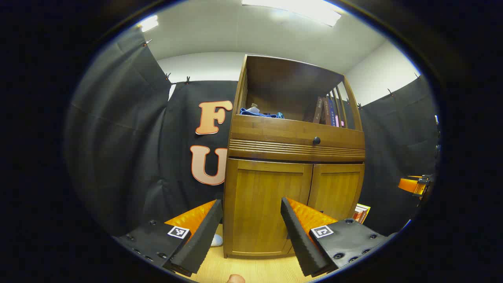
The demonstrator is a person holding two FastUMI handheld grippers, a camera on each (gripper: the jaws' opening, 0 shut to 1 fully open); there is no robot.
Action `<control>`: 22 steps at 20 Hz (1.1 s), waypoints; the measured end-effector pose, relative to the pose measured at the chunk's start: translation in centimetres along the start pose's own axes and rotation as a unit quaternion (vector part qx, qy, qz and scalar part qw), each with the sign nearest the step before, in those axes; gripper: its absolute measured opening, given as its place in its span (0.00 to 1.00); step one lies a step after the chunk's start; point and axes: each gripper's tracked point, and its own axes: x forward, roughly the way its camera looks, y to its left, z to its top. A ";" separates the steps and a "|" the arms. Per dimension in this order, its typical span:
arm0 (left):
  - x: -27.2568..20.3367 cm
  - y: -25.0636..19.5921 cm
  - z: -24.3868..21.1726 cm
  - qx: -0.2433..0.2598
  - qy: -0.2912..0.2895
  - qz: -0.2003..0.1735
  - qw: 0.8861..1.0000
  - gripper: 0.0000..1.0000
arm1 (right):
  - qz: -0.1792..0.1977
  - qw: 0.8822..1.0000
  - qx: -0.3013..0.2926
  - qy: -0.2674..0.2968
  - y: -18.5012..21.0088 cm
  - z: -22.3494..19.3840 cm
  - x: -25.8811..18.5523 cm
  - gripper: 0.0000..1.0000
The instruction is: Open the right door of the double-door shoe cabinet with the right hand, and open the left door with the left hand.
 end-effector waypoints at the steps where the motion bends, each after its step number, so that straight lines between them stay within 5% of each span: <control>1: 0.0 -0.1 0.1 -0.001 -0.001 -0.001 1.000 0.99 | 0.000 1.000 -0.002 0.002 0.0 0.0 0.0 0.94; 7: -0.2 -0.3 0.3 -0.005 0.001 -0.007 1.000 0.99 | -0.009 1.000 -0.021 0.005 -0.3 0.6 -0.1 1.00; 11: -0.3 -0.2 0.3 0.004 0.005 -0.007 1.000 0.95 | -0.002 1.000 -0.022 0.005 0.2 0.7 -0.5 0.94; 13: -0.3 -0.3 0.5 0.006 0.003 -0.006 1.000 0.97 | 0.000 1.000 -0.024 0.005 0.4 0.8 -0.6 1.00; 14: -0.4 -0.2 0.6 0.006 0.001 -0.005 1.000 0.98 | 0.001 1.000 -0.023 0.007 0.5 0.7 -0.6 0.94; 15: -0.5 -0.2 0.8 0.006 -0.001 -0.006 1.000 0.98 | 0.001 1.000 -0.023 0.008 0.6 0.6 -0.7 1.00; 16: -0.5 -0.3 0.8 0.008 -0.003 -0.007 1.000 0.99 | 0.001 1.000 -0.023 0.009 0.6 0.5 -0.8 0.94; 20: -0.6 -0.2 1.1 0.012 -0.007 -0.003 1.000 0.99 | -0.003 1.000 -0.026 0.010 0.5 0.2 -0.8 1.00; 22: -0.8 -0.2 1.1 0.011 -0.009 -0.005 1.000 0.99 | -0.004 1.000 -0.024 0.011 0.7 -0.1 -0.8 0.94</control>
